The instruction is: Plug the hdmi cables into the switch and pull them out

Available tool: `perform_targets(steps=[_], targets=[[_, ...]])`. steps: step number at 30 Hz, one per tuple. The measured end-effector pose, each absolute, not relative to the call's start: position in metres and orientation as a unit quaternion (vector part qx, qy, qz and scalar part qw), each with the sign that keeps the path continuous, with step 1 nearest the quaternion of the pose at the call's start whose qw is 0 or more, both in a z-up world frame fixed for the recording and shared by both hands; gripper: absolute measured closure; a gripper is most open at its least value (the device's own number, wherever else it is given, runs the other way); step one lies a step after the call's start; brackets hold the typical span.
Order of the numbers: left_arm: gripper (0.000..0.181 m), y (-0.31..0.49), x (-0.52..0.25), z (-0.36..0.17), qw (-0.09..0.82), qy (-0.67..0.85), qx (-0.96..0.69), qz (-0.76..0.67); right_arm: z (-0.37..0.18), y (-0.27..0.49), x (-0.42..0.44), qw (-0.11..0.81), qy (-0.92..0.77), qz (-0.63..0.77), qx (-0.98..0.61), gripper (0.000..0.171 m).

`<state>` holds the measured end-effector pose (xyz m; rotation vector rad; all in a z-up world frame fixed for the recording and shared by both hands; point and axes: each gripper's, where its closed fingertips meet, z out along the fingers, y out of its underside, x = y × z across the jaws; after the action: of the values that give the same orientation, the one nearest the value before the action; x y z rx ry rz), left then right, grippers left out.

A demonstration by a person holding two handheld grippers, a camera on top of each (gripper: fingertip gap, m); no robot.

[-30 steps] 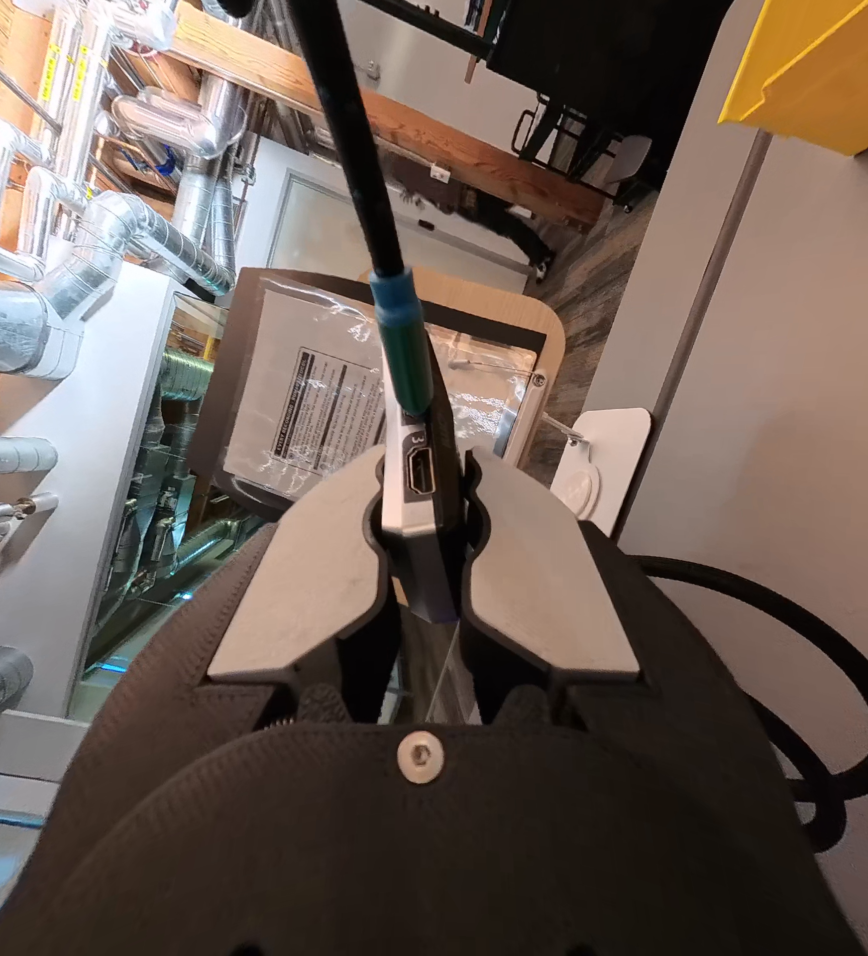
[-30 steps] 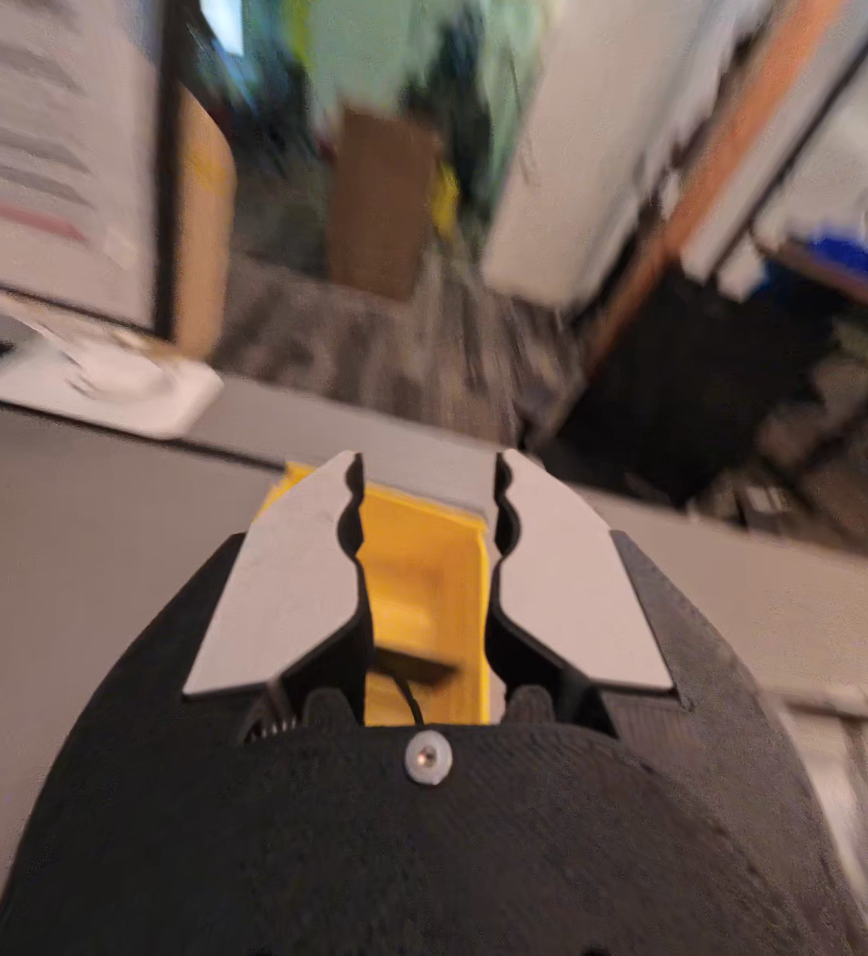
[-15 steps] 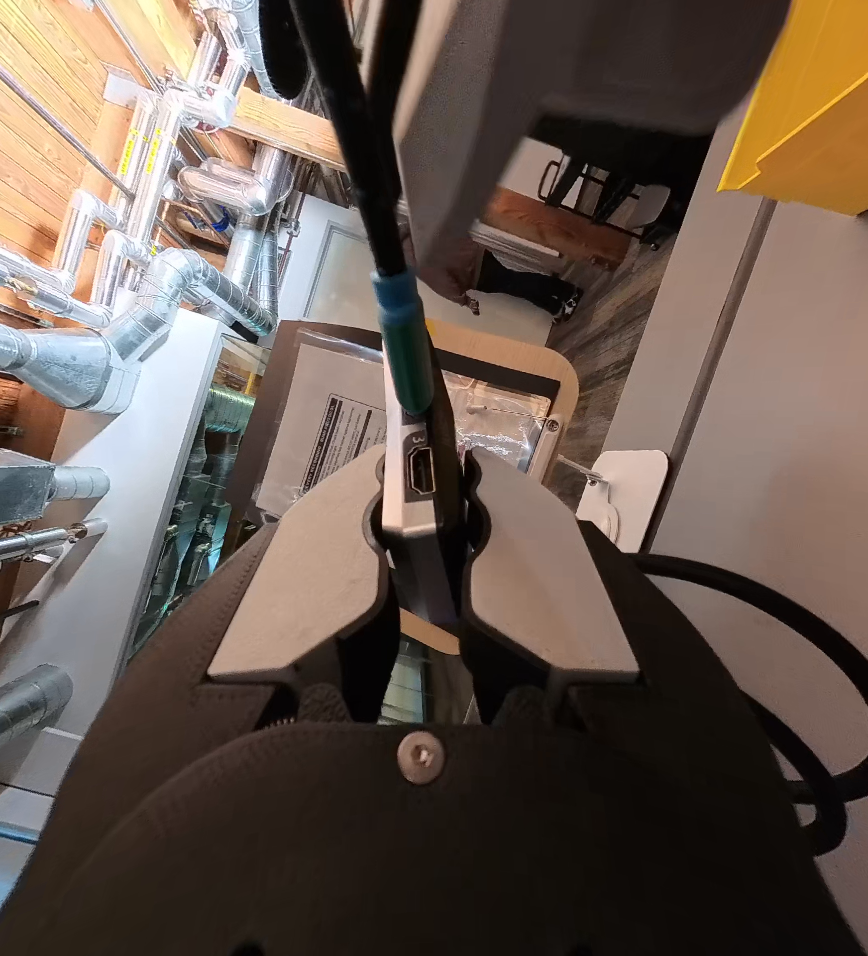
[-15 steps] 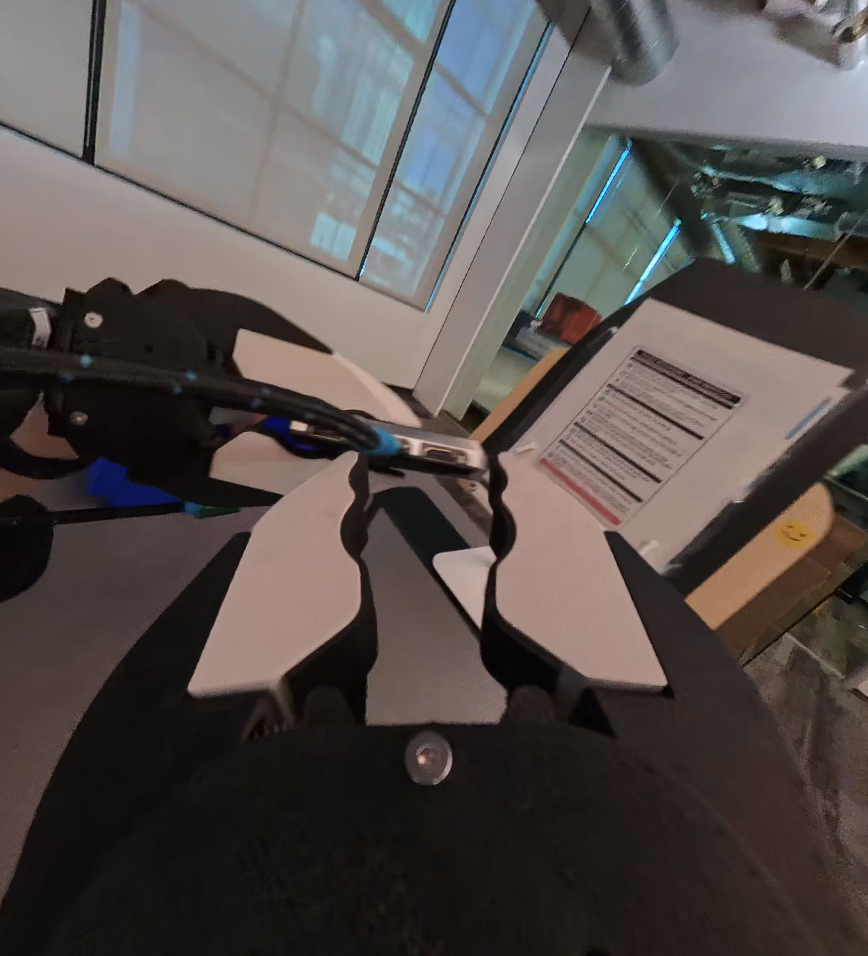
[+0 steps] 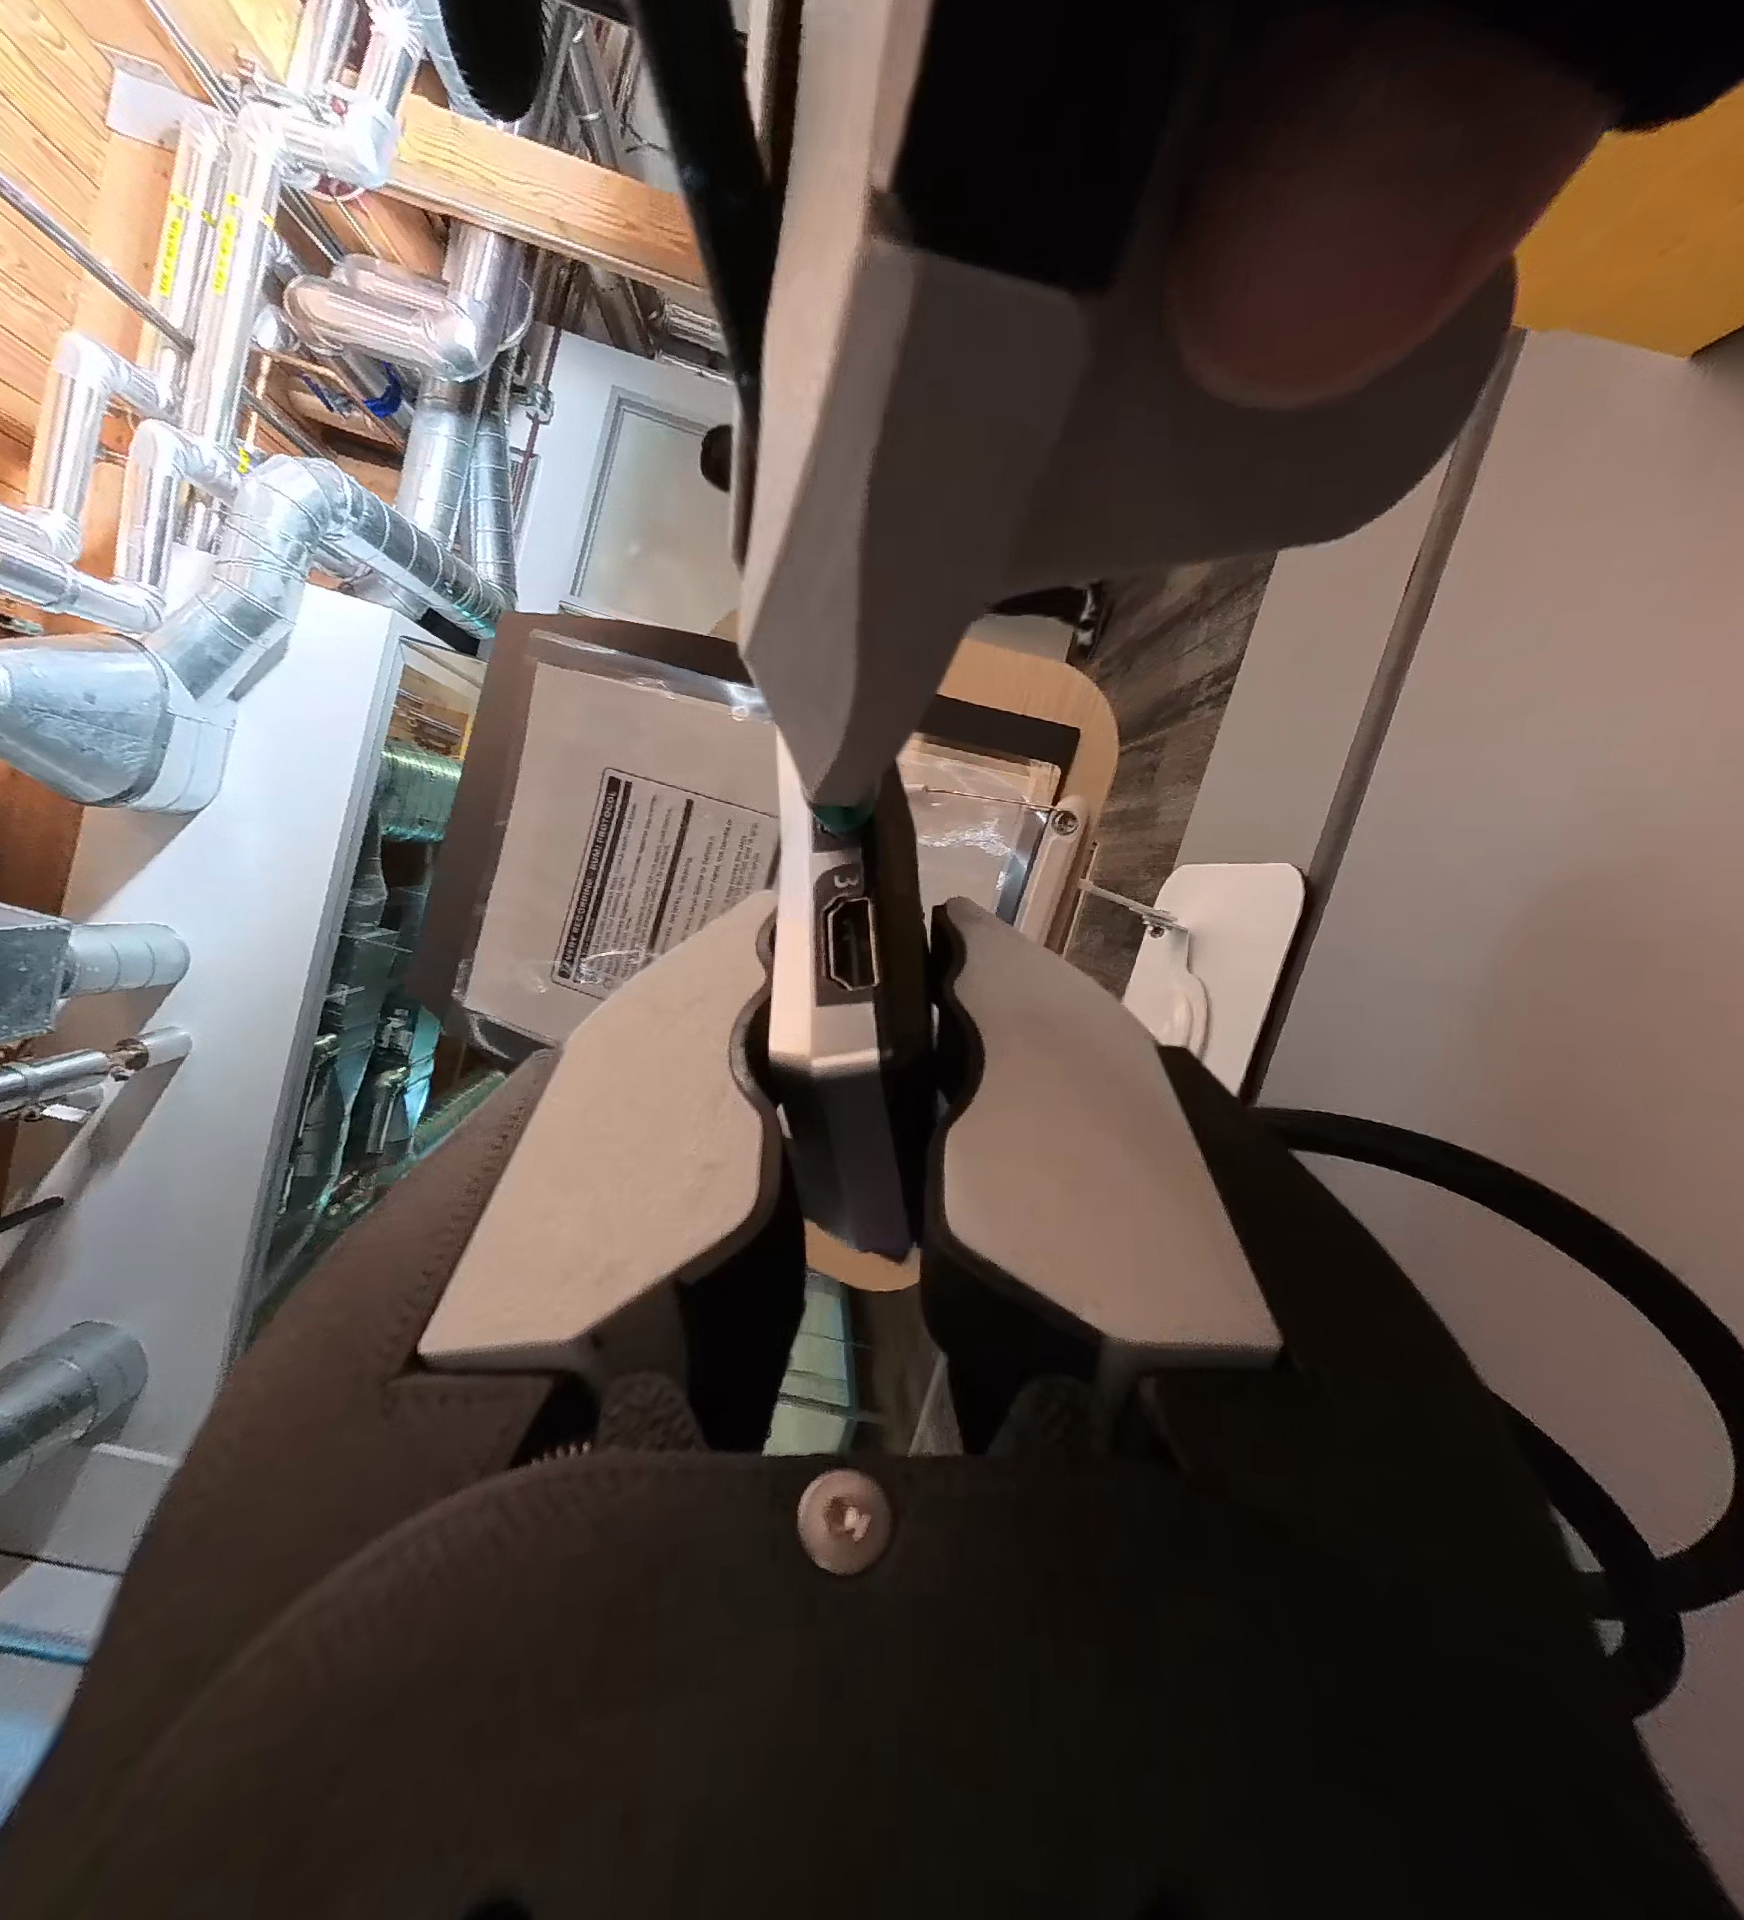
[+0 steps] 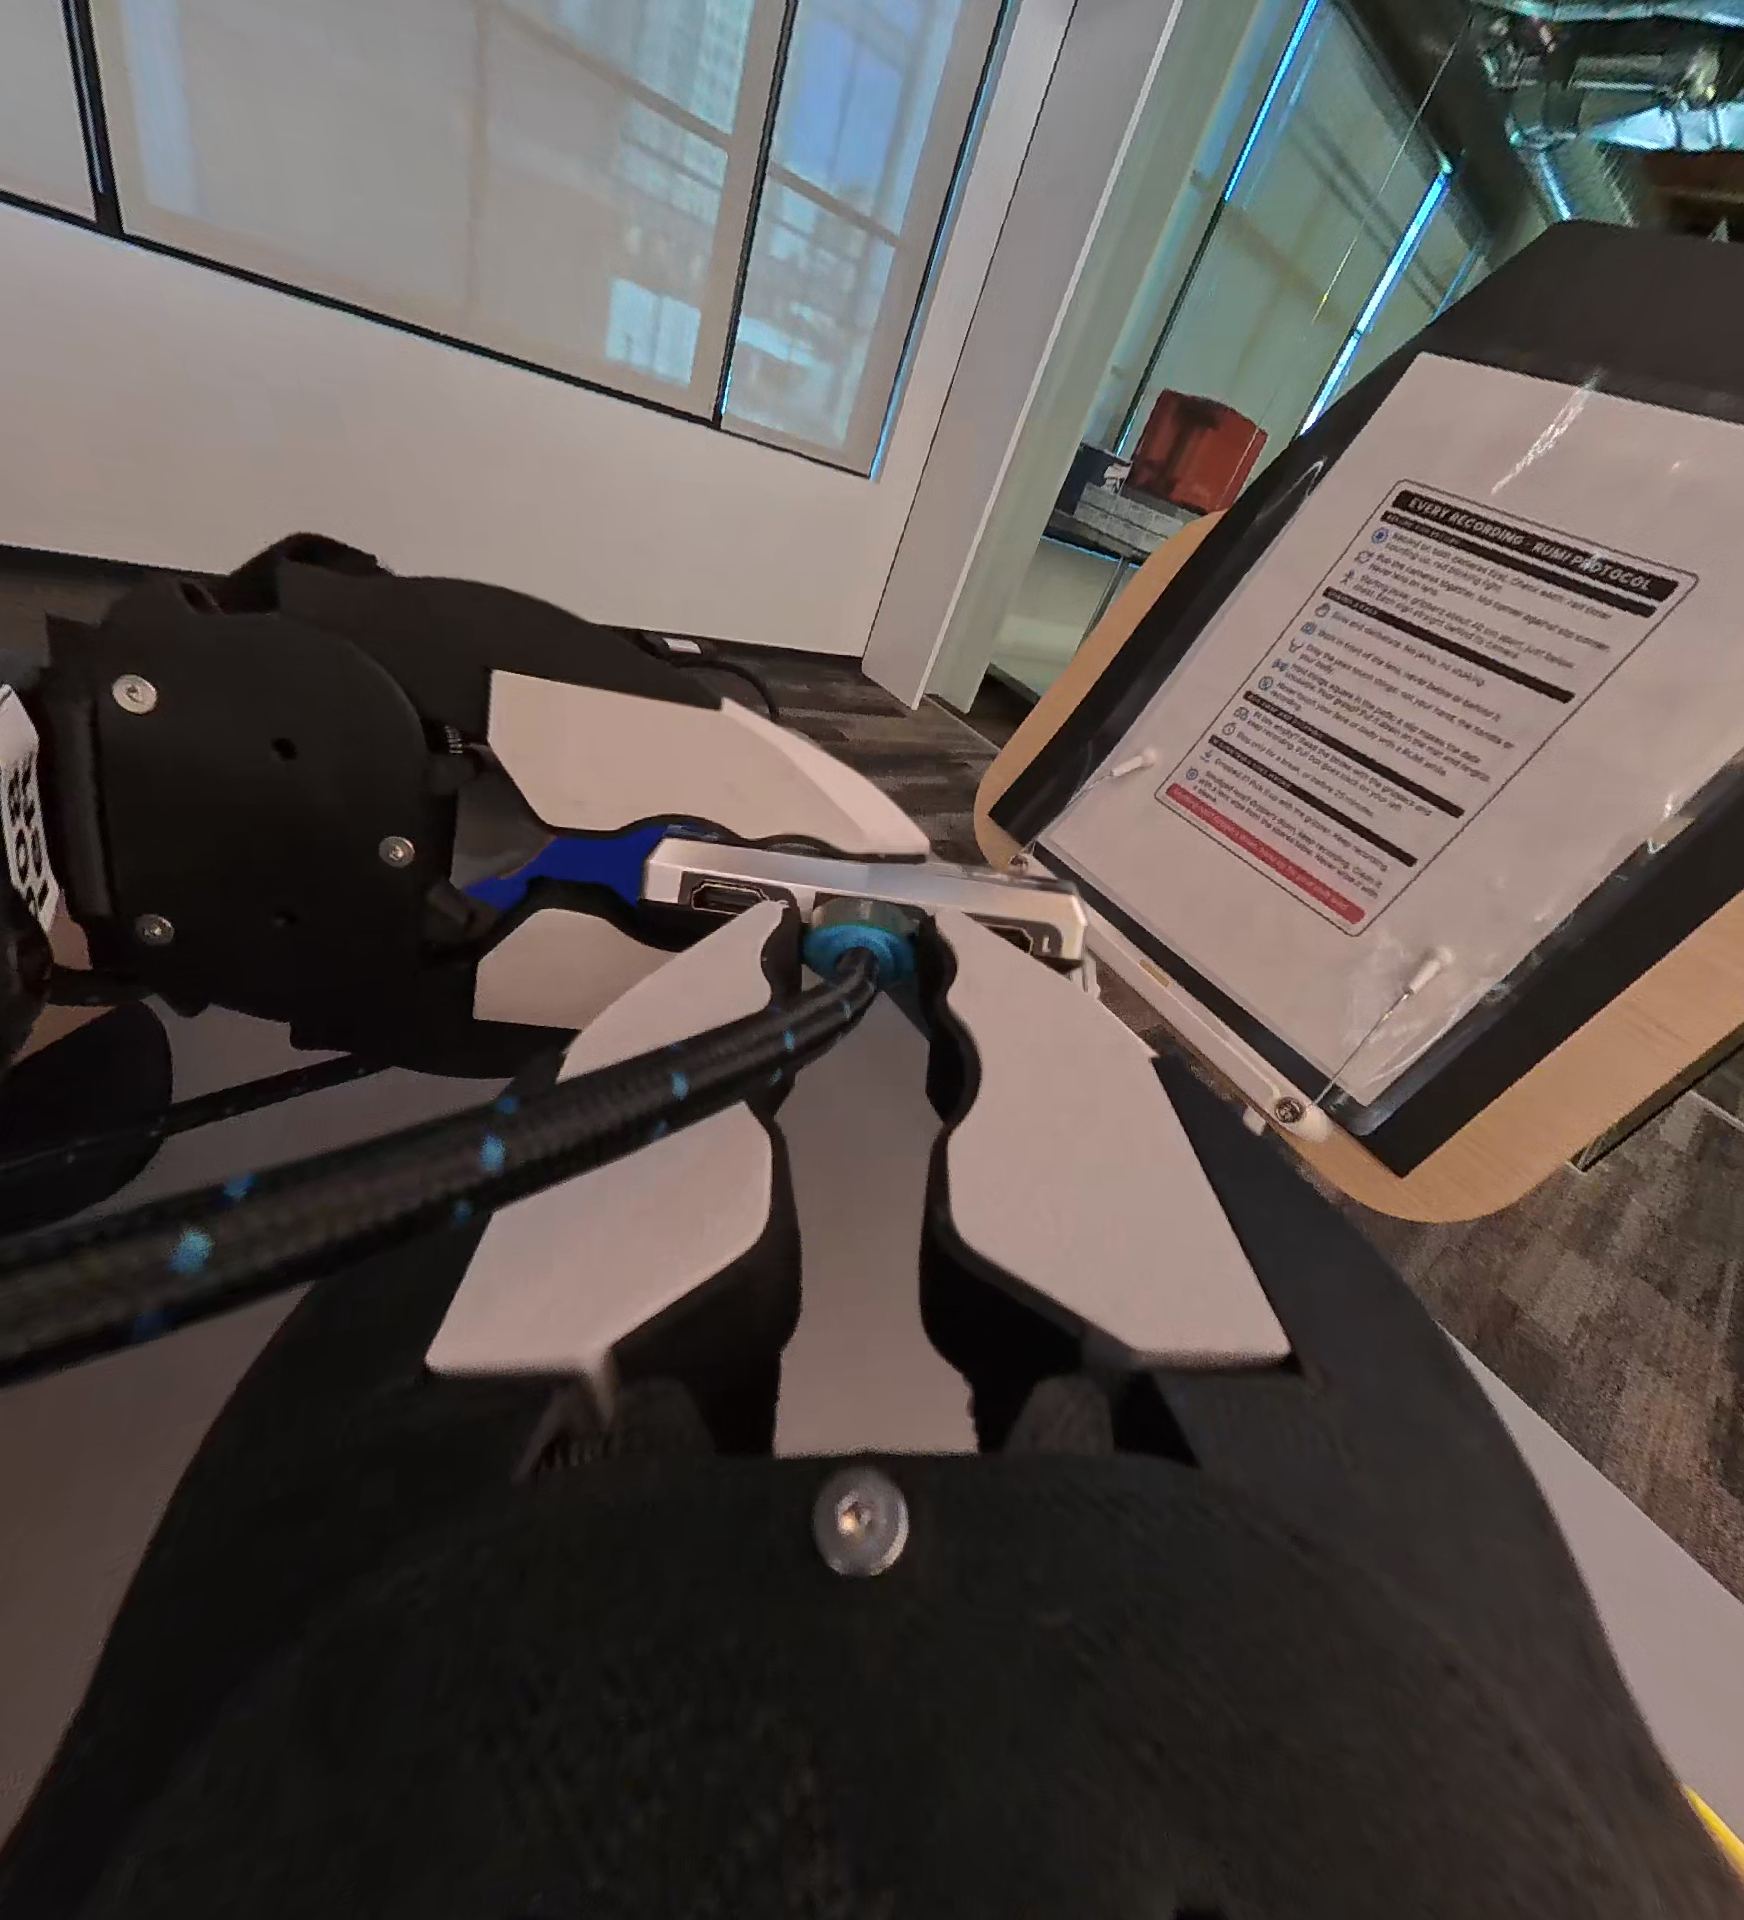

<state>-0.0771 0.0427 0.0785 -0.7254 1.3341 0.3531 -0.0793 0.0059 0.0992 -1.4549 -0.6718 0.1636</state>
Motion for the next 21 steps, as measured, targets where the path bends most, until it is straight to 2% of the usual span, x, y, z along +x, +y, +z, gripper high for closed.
perform_targets(steps=[9, 13, 18, 21], targets=[[0.159, 0.052, -0.072, 0.067, 0.698, 0.602, -0.328, 0.206, 0.083, 0.014, -0.069, 0.648, -0.27, 0.08, -0.707, 0.149], [0.159, 0.054, -0.072, 0.069, 0.704, 0.585, -0.347, 0.203, 0.085, 0.014, -0.069, 0.652, -0.248, 0.078, -0.712, 0.15], [0.159, 0.058, -0.074, 0.069, 0.698, 0.578, -0.37, 0.202, 0.085, 0.015, -0.072, 0.66, -0.254, 0.011, -0.707, 0.149], [0.159, 0.055, -0.074, 0.071, 0.701, 0.579, -0.375, 0.18, 0.088, 0.012, -0.073, 0.659, -0.255, 0.053, -0.705, 0.149]])
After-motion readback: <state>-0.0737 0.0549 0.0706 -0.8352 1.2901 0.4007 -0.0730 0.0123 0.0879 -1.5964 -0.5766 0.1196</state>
